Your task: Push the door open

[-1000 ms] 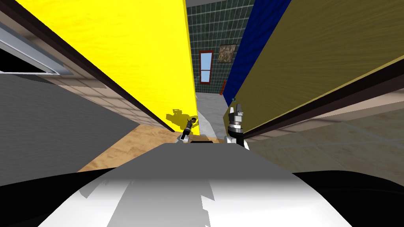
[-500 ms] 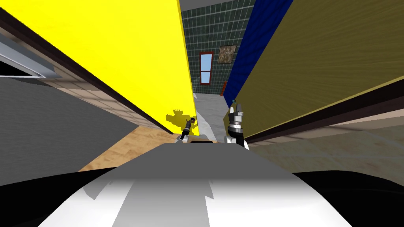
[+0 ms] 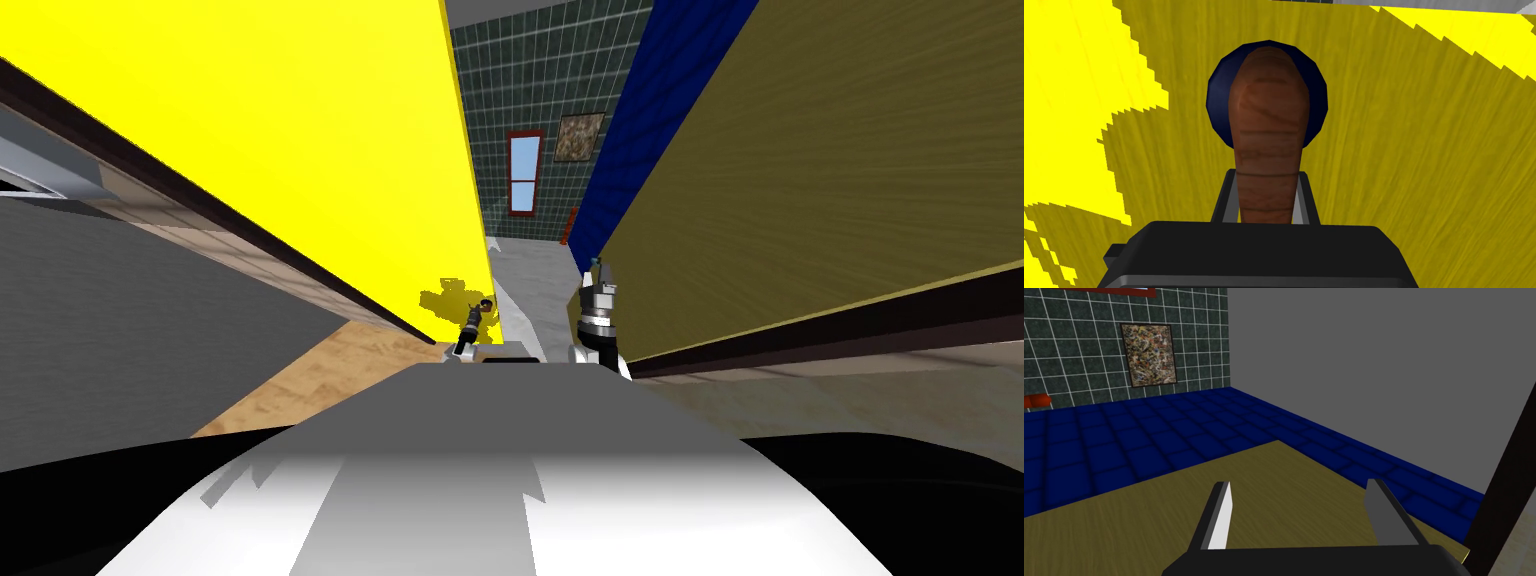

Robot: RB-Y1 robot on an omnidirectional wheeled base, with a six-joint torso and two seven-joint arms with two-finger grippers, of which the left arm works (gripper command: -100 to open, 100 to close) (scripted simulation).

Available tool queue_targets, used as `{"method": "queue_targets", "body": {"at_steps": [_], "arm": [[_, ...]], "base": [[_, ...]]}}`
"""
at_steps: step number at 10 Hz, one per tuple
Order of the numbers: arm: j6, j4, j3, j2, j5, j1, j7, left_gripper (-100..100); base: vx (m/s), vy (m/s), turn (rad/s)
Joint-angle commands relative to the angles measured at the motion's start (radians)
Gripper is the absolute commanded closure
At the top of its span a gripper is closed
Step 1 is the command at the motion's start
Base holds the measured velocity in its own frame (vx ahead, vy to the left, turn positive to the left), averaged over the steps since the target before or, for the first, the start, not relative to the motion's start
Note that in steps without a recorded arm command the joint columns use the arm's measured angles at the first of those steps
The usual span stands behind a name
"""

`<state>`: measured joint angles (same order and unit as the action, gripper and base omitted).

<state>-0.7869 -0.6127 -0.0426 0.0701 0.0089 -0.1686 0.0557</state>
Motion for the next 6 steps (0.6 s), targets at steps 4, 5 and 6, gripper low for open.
{"method": "queue_targets", "body": {"at_steps": [4, 5, 6], "arm": [[-0.006, -0.011, 0.051, 0.021, 0.026, 0.003, -0.016, 100], [-0.006, -0.011, 0.051, 0.021, 0.026, 0.003, -0.016, 100], [-0.006, -0.010, 0.070, 0.024, 0.036, 0.004, -0.023, 100]], "base": [[0.143, -0.067, 0.031], [0.127, -0.069, 0.052], [0.148, -0.108, 0.089]]}}
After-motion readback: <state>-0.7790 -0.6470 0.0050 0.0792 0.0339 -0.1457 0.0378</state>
